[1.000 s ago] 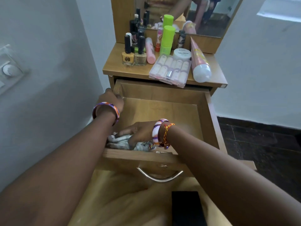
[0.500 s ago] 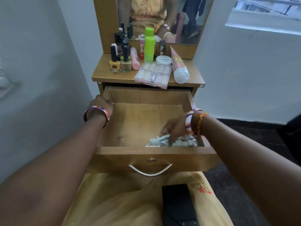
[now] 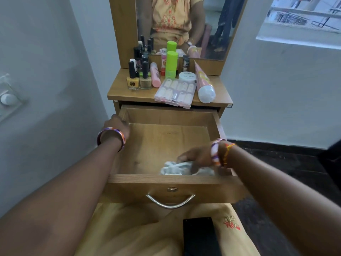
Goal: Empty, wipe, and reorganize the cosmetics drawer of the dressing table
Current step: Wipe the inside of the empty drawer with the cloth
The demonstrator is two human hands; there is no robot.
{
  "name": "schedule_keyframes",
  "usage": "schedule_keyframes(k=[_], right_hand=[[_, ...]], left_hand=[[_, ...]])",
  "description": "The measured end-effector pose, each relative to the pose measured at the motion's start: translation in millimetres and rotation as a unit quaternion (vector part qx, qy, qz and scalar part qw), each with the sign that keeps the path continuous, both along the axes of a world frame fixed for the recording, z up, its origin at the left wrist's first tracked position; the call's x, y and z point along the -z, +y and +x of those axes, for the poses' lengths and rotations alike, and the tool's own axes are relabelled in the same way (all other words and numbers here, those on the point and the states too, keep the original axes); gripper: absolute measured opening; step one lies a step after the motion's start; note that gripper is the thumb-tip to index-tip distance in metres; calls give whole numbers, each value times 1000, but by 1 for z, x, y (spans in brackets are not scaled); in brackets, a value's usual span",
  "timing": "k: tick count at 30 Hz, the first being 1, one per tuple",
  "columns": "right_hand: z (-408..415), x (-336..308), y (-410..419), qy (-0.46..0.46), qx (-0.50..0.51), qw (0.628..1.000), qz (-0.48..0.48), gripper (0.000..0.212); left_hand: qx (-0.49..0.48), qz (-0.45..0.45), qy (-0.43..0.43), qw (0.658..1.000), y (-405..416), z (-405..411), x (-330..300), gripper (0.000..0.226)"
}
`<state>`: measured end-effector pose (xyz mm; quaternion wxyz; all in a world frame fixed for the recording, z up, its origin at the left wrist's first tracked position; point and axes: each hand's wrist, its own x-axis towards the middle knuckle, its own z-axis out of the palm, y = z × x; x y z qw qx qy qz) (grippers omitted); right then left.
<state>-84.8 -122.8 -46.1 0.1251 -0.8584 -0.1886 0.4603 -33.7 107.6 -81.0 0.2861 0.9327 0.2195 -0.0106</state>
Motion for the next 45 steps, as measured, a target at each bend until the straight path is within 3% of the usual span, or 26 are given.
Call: schedule_keyframes(k=[3, 5, 7, 9, 11, 12, 17, 20, 24, 26, 29, 32, 36, 38, 40, 41, 45], right_hand=[[14, 5, -44, -69, -9, 984, -161, 27], [15, -1, -44, -85, -16, 972, -220, 11], [8, -12, -22, -50, -51, 968, -239, 35], [-6, -35, 1, -49, -102, 976, -184, 16], [6, -10, 0, -38, -91, 989, -111, 55], [6, -3, 2, -45, -80, 993, -81, 60], [9, 15, 45, 0, -5, 994, 106, 48], [15, 27, 84, 15, -3, 992, 125, 43], [27, 52, 113, -43, -47, 996, 55, 47], [22, 48, 110, -21, -20, 993, 113, 36], [20, 27, 96, 24, -3, 988, 153, 47], [25, 13, 82, 8, -46, 994, 103, 45], [31, -3, 49, -165, 15, 986, -1, 30], [31, -12, 36, -286, 79, 952, -78, 23], [31, -16, 27, -397, 118, 894, -170, 22], [34, -13, 21, -405, 131, 882, -202, 23], [43, 7, 12, -313, 119, 906, -260, 35]], left_hand=[[-1, -1, -1, 1000, 0, -1, -1, 39], [1, -2, -3, 1000, 2, -1, 0, 39], [0, -11, -6, 1000, 6, -1, 2, 39], [-4, -32, -5, 999, 9, 0, 4, 40], [-14, -49, 1, 999, 10, 1, 4, 43], [-20, -55, 4, 998, 10, 2, 3, 44], [-44, -83, 18, 995, 10, 3, 4, 44], [-56, -96, 18, 994, 10, 3, 2, 44], [-60, -94, 17, 994, 8, 4, 1, 43], [-60, -80, 17, 995, 6, 4, 0, 42], [-40, -45, 7, 998, 1, 2, -1, 42], [-25, -25, 2, 999, -2, 2, 0, 39], [-14, 3, 13, 1000, -3, 0, -2, 40], [-7, 12, 16, 1000, -4, -1, -3, 40], [-4, 17, 16, 1000, -4, -2, -4, 40], [-3, 17, 16, 1000, -4, -2, -5, 40], [-4, 16, 17, 1000, -3, -3, -4, 40]])
